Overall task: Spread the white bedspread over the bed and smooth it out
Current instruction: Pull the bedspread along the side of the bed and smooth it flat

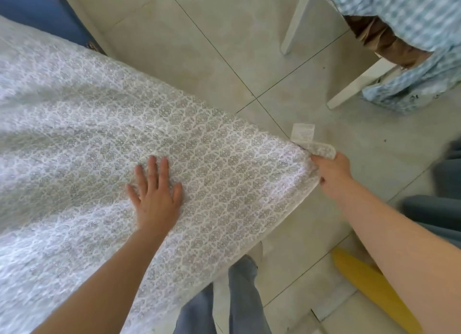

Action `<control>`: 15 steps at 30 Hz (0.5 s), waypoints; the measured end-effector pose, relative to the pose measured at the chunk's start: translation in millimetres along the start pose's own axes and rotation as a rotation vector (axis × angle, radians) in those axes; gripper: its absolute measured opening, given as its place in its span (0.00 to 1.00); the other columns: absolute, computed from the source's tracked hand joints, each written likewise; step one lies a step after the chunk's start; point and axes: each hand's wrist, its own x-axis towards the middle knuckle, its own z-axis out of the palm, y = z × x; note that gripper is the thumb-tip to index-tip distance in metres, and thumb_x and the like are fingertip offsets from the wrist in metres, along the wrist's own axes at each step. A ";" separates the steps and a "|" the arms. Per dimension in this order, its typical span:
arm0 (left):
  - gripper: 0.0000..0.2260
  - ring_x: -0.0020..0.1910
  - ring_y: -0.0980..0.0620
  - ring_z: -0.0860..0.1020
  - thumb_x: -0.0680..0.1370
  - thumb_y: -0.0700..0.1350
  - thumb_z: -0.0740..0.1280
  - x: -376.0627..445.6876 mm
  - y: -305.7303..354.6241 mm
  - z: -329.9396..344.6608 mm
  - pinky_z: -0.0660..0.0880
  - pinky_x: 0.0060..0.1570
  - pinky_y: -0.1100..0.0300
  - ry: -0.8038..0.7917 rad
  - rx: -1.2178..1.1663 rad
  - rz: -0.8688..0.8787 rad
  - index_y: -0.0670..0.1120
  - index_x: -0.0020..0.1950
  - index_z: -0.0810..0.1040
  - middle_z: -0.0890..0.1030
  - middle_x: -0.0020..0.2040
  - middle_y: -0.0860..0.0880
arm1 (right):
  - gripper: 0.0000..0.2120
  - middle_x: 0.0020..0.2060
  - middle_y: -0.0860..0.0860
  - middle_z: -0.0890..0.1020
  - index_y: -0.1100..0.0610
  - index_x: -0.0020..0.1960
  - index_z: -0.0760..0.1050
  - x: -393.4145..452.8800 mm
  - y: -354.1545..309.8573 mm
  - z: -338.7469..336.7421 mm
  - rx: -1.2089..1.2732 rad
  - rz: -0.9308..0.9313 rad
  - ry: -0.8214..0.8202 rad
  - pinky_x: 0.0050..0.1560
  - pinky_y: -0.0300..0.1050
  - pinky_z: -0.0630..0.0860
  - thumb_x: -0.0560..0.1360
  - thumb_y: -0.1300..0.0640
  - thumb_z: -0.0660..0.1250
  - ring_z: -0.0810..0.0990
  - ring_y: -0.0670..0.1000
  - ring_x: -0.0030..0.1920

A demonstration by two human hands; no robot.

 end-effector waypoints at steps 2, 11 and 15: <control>0.29 0.77 0.48 0.30 0.83 0.58 0.46 0.6 0.9 0.5 0.35 0.75 0.40 0.015 -0.007 0.008 0.56 0.79 0.34 0.32 0.79 0.54 | 0.12 0.54 0.62 0.82 0.61 0.57 0.78 6.9 10.1 4.3 -0.345 -0.080 0.045 0.48 0.50 0.78 0.74 0.62 0.70 0.82 0.60 0.52; 0.28 0.77 0.49 0.30 0.83 0.58 0.48 6.5 -17.7 -10.1 0.36 0.76 0.42 0.012 -0.066 0.065 0.57 0.80 0.39 0.35 0.80 0.55 | 0.22 0.65 0.59 0.74 0.64 0.70 0.66 -50.8 -33.1 129.8 -0.957 -0.377 -0.378 0.56 0.47 0.75 0.77 0.59 0.62 0.75 0.60 0.62; 0.28 0.77 0.49 0.30 0.84 0.57 0.49 18.9 -41.4 -22.1 0.34 0.75 0.42 0.049 -0.075 -0.009 0.57 0.80 0.39 0.35 0.80 0.56 | 0.25 0.65 0.63 0.74 0.67 0.70 0.66 -89.6 -61.3 194.4 -0.811 -0.493 -0.564 0.60 0.58 0.75 0.79 0.51 0.63 0.76 0.63 0.62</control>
